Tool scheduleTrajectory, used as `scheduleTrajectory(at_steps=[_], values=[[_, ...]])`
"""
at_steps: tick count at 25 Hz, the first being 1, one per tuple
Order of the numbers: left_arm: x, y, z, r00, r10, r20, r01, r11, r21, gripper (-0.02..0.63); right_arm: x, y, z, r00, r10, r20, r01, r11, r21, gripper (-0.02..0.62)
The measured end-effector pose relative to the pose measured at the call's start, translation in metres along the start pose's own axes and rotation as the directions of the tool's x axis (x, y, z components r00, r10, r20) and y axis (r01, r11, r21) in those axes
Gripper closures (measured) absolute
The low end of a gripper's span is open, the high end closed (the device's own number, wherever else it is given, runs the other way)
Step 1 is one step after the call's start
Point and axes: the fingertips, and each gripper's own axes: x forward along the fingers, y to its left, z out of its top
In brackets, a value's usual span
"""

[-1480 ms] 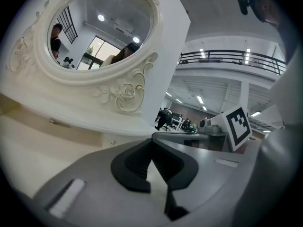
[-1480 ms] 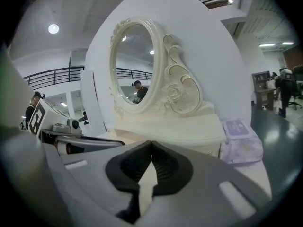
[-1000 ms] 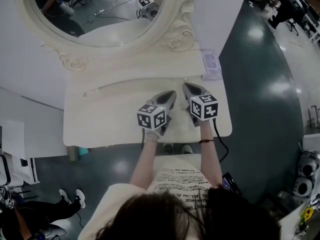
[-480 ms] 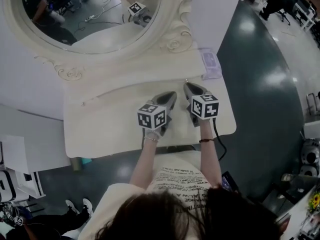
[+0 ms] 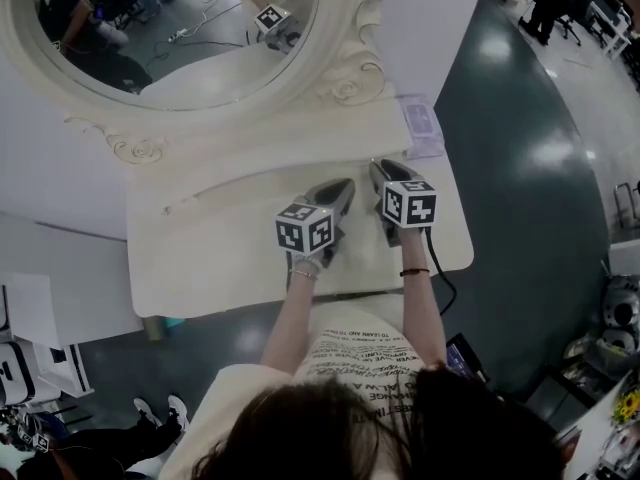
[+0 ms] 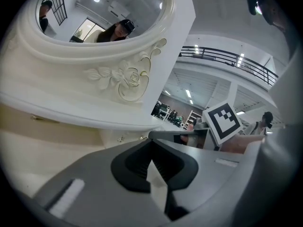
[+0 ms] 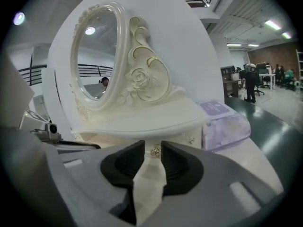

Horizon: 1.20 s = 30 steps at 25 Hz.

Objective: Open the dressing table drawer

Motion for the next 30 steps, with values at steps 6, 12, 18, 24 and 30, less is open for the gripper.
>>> scheduleTrajectory(at_steps=[6,12,18,24,30], values=[[0.004,0.008,0.000,1.000,0.005,-0.008,-0.005,1.000,-0.007,0.606,0.013,-0.005,-0.007,0.999,-0.021,-0.045,0.022,1.000,0.009,0.482],[0.011,0.011,-0.004,0.999,-0.014,-0.030,0.014,1.000,-0.007,0.606,0.024,-0.006,-0.013,0.998,-0.013,-0.069,0.015,1.000,0.022,0.463],[0.013,0.011,-0.006,0.999,-0.023,-0.040,0.022,1.000,-0.009,0.606,0.029,-0.007,-0.015,0.997,-0.008,-0.079,0.012,0.999,0.045,0.463],[0.014,0.012,-0.006,0.999,-0.025,-0.047,0.024,1.000,-0.008,0.606,0.031,-0.010,-0.018,0.995,-0.011,-0.101,0.021,0.995,0.100,0.463],[0.012,0.014,-0.005,0.999,-0.020,-0.050,0.020,1.000,-0.007,0.606,0.035,-0.011,-0.020,0.992,-0.041,-0.122,0.050,0.996,0.074,0.488]])
